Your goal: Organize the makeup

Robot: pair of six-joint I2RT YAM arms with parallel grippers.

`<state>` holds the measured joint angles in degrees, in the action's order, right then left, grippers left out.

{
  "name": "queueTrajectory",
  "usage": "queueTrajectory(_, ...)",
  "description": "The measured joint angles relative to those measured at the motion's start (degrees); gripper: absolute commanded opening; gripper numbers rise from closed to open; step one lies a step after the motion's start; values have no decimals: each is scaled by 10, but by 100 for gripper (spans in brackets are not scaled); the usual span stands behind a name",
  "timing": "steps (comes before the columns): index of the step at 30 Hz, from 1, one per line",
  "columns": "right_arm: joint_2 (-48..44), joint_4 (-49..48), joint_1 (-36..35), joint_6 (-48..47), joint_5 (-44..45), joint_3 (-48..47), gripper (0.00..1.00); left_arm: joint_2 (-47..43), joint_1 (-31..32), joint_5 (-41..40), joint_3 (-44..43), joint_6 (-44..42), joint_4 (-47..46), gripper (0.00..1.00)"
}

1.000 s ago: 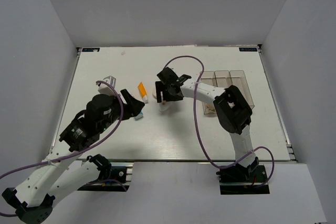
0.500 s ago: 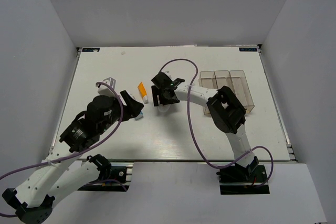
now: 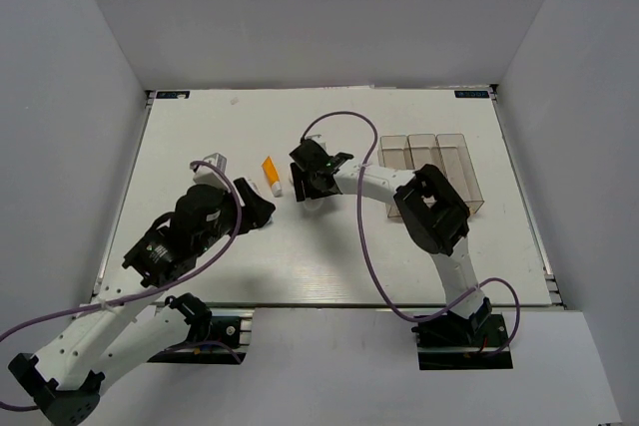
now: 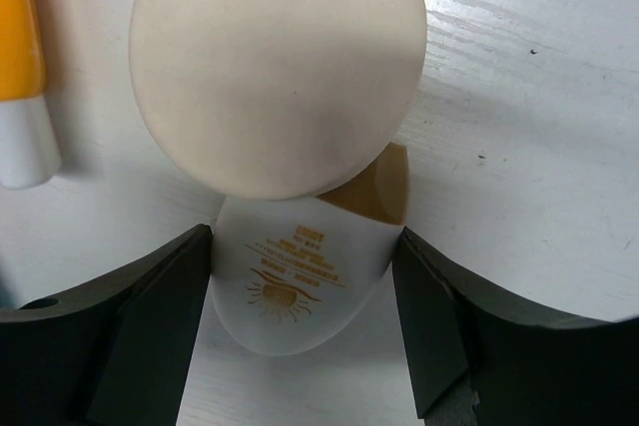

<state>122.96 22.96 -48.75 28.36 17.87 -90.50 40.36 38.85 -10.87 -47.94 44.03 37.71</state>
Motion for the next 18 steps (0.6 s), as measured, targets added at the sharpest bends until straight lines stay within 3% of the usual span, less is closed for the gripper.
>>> queueTrajectory(8, -69, -35, 41, -97, -72, 100, 19, 1, 0, 12, 50, 10, -29, 69)
queueTrajectory(18, -166, -19, 94, -235, -166, 201, 14, 26, 0, 28, 72, 12, -72, 69)
